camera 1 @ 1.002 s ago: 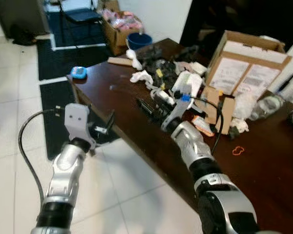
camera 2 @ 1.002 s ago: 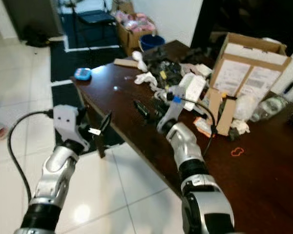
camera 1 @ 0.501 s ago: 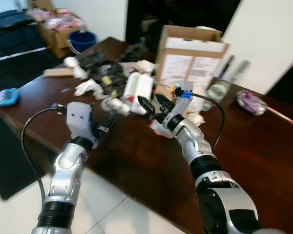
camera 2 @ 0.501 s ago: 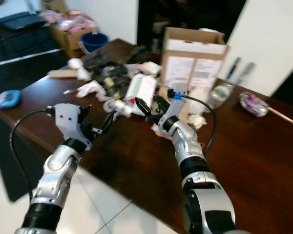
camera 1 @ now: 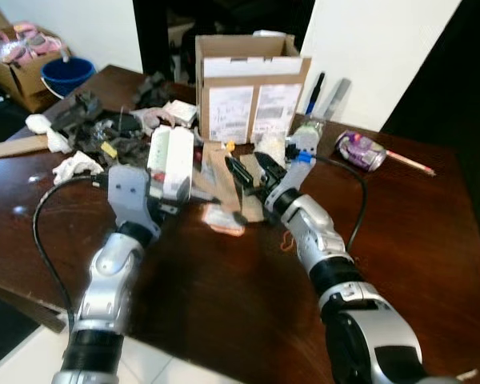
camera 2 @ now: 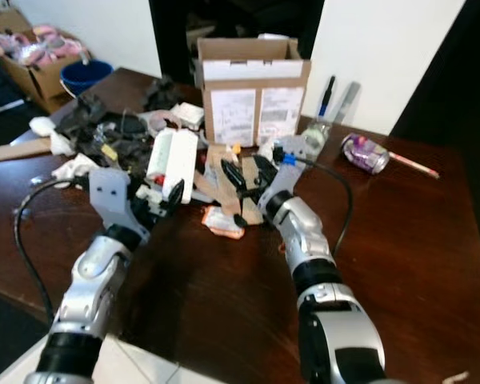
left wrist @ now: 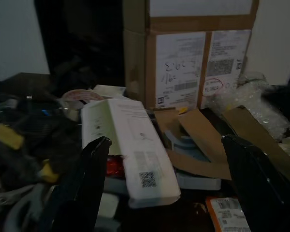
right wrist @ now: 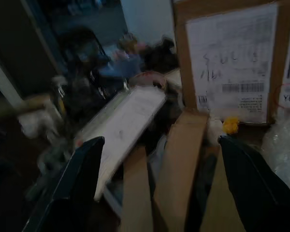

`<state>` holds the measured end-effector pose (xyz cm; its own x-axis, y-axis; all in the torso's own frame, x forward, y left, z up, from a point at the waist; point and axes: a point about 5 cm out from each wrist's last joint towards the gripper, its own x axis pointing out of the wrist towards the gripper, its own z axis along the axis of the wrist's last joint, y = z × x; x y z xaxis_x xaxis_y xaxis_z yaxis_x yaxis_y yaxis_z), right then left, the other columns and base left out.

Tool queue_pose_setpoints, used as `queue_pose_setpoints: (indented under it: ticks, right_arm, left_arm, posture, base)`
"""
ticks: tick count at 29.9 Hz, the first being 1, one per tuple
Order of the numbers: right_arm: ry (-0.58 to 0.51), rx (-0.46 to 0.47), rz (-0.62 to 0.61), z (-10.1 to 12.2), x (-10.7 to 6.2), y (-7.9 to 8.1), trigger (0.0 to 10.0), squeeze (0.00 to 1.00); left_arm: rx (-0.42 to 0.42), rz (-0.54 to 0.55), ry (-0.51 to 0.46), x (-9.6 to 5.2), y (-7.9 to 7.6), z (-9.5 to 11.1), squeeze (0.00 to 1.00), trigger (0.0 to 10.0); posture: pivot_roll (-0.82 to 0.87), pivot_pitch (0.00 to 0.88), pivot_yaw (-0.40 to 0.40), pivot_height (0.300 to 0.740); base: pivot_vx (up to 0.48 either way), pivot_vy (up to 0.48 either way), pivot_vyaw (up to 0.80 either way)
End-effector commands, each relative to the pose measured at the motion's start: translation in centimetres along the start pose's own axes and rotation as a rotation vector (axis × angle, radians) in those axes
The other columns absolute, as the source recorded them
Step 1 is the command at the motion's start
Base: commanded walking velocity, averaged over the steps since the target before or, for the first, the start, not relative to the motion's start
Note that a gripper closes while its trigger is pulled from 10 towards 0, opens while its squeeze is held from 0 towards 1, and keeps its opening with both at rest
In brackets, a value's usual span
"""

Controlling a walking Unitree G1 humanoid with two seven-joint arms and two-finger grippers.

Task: Picking trash to rubbish bin

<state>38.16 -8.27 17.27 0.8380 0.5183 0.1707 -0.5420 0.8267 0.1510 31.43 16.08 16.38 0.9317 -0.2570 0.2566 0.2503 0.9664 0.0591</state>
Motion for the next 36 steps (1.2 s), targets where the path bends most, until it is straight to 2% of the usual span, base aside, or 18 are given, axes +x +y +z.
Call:
queue_pose_setpoints:
  ticks: [1,5,7,13,18,19,28,33,36]
  right_arm:
    - [0.068,-0.052,-0.081,-0.8,-0.2,-0.6,10.0,0.0]
    - [0.115,-0.125,-0.129,-1.2,-0.2,-1.0,10.0,0.0]
    - [0.144,-0.174,-0.186,-1.3,-0.3,-1.3,10.0,0.0]
    - [0.153,-0.177,-0.245,-1.5,-0.2,-1.5,10.0,0.0]
    - [0.147,-0.149,-0.237,-1.6,0.0,-1.0,10.0,0.0]
    - [0.153,-0.146,-0.213,-1.6,0.4,-0.4,10.0,0.0]
    - [0.192,-0.187,-0.212,-1.7,1.2,0.5,10.0,0.0]
    - [0.203,-0.203,-0.271,-1.6,1.4,0.3,10.0,0.0]
    - [0.182,-0.182,-0.31,-1.0,1.4,-0.2,10.0,0.0]
  left_arm:
    - [0.018,0.027,0.038,-0.5,0.4,-0.8,0.0,10.0]
    - [0.037,0.068,0.042,-0.6,1.0,-0.7,0.0,10.0]
    - [0.049,0.117,0.037,-0.7,1.9,-0.4,0.0,10.0]
    - [0.064,0.148,0.009,-0.8,2.7,0.5,0.0,10.0]
    - [0.088,0.166,0.004,-1.0,3.3,0.8,0.0,10.0]
    - [0.108,0.179,0.007,-1.2,3.5,0.8,0.0,10.0]
    - [0.12,0.195,-0.006,-1.4,3.2,1.2,0.0,10.0]
    - [0.123,0.201,-0.032,-1.4,2.9,2.0,0.0,10.0]
    - [0.123,0.199,-0.049,-1.5,2.9,2.5,0.0,10.0]
  posture:
    - [0.18,0.116,-0.077,0.74]
    - [0.18,0.121,-0.083,0.74]
    - [0.18,0.131,-0.089,0.74]
    - [0.18,0.145,-0.099,0.74]
    - [0.18,0.163,-0.114,0.74]
    - [0.18,0.188,-0.136,0.74]
    - [0.18,0.235,-0.176,0.74]
    - [0.2,0.247,-0.189,0.74]
    - [0.22,0.243,-0.187,0.74]
  base:
    - [0.0,0.0,0.0]
    - [0.0,0.0,0.0]
    - [0.0,0.0,0.0]
    - [0.0,0.0,0.0]
    - [0.0,0.0,0.0]
    - [0.0,0.0,0.0]
    - [0.0,0.0,0.0]
    - [0.0,0.0,0.0]
    - [0.0,0.0,0.0]
